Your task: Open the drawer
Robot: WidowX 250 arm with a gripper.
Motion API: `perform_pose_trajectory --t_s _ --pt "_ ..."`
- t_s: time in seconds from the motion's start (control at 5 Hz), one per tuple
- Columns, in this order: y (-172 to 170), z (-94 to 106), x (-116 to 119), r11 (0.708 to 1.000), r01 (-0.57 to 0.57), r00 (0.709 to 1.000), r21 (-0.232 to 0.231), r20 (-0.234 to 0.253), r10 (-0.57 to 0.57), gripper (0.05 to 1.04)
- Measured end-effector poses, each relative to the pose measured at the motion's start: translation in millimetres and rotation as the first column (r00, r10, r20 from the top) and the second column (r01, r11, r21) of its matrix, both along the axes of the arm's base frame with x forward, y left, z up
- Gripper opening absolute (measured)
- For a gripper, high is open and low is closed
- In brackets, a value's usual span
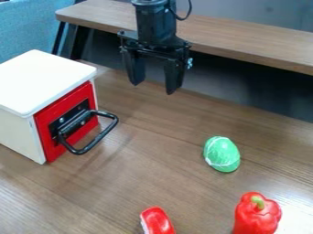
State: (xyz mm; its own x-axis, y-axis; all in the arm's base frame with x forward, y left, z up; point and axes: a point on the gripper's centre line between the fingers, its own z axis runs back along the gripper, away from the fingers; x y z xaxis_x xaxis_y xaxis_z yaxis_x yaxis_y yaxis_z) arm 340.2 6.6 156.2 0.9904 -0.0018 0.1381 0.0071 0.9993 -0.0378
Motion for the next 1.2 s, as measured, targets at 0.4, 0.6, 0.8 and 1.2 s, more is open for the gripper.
perform_pose_trajectory --t_s 0.4,0.6,0.8,1.2 --pt "-1.3 -20.5 -2.2 1.000 -0.009 0.998 -0.011 -0.067 0.009 0.998" --pt "7.7 -30.7 -10.9 0.999 -0.032 0.994 -0.023 -0.103 0.029 0.998" --pt "13.2 -44.3 -20.2 0.999 -0.037 0.991 0.006 -0.129 0.037 0.998" --pt "39.5 -67.3 -32.0 0.993 -0.015 0.991 0.114 -0.132 0.030 0.998"
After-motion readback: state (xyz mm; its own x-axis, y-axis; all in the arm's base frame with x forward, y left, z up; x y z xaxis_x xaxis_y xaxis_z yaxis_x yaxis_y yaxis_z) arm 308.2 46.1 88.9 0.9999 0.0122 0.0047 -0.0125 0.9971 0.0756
